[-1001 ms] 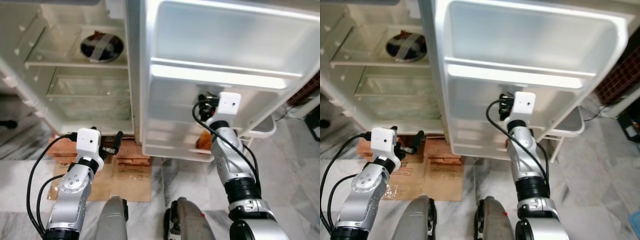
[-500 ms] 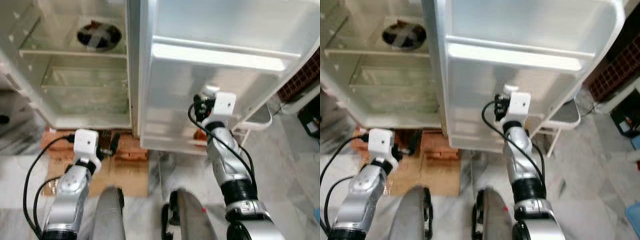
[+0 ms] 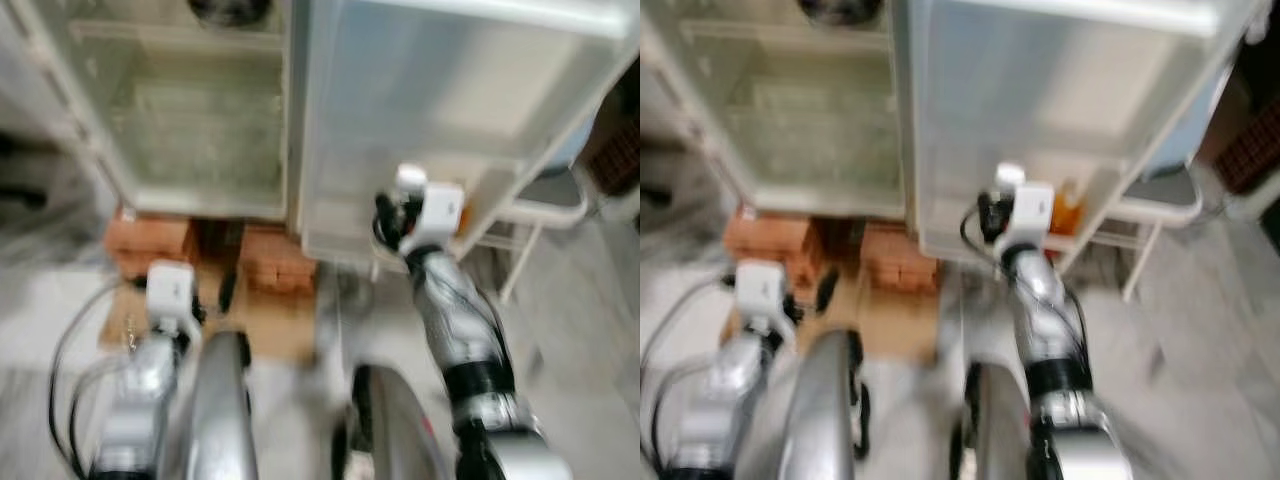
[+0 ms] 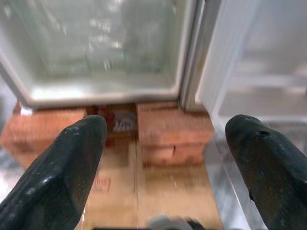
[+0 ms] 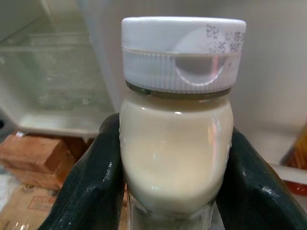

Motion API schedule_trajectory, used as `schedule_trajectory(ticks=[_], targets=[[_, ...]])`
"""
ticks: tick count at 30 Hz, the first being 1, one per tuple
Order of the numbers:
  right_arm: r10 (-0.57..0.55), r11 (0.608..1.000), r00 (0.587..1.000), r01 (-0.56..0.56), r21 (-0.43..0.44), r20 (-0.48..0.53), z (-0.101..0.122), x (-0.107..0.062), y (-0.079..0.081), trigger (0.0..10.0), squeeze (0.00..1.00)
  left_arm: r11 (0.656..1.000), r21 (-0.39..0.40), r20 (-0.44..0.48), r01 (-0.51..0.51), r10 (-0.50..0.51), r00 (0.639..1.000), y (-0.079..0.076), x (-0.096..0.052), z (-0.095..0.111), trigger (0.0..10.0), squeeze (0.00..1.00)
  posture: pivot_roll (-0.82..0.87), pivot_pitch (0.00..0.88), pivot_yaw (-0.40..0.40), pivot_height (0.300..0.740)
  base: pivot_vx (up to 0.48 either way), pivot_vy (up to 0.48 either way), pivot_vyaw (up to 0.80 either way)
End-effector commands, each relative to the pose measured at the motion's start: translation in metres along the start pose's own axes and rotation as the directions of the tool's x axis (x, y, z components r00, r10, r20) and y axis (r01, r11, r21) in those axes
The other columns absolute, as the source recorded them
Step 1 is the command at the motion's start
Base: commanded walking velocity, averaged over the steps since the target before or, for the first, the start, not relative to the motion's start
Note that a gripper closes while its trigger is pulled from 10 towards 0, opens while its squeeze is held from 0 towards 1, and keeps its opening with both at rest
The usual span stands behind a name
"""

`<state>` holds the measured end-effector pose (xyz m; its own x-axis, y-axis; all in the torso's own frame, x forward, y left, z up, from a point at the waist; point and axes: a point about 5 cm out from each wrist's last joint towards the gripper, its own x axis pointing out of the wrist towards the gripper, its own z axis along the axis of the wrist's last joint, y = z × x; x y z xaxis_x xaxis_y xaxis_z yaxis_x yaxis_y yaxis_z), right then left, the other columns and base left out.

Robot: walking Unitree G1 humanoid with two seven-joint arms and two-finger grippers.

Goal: Restocking fridge

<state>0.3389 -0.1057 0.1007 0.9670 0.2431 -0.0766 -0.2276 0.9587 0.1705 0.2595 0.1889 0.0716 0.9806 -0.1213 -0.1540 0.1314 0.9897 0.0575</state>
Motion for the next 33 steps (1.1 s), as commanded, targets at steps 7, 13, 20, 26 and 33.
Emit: schedule_trajectory(ticks=[7,13,20,26,33], targets=[[0.003,1.0,1.0,-0.003,-0.015,-0.019,-0.009,0.002,-0.006,10.0,0.0,0.998,-0.009,0.028,-0.054,0.054,0.998,0.006,0.002,0.003,10.0,0.0,0.12,0.195,-0.102,0.592,0.0,0.0,0.0],[0.037,0.999,0.999,-0.036,-0.031,0.028,-0.003,0.005,0.0,10.0,0.0,0.997,-0.035,0.043,-0.07,0.072,0.996,0.01,0.002,0.005,10.0,0.0,0.12,0.201,-0.106,0.592,0.045,0.0,0.0],[0.073,0.997,0.995,-0.07,-0.044,0.061,0.003,0.007,0.003,10.0,0.0,0.997,-0.036,0.043,-0.073,0.075,0.996,0.01,0.002,0.004,10.0,0.0,0.11,0.202,-0.109,0.547,0.338,0.0,0.0],[0.091,0.995,0.994,-0.087,-0.054,0.067,0.003,0.005,0.003,10.0,0.0,0.997,-0.036,0.041,-0.073,0.074,0.996,0.01,0.003,0.004,10.0,0.0,0.11,0.203,-0.11,0.547,0.349,0.0,0.0],[0.111,0.991,0.992,-0.106,-0.081,0.059,-0.004,-0.003,0.0,10.0,0.0,0.997,-0.034,0.038,-0.071,0.072,0.997,0.01,0.001,0.003,10.0,0.0,0.1,0.204,-0.107,0.547,0.349,0.0,0.0]])
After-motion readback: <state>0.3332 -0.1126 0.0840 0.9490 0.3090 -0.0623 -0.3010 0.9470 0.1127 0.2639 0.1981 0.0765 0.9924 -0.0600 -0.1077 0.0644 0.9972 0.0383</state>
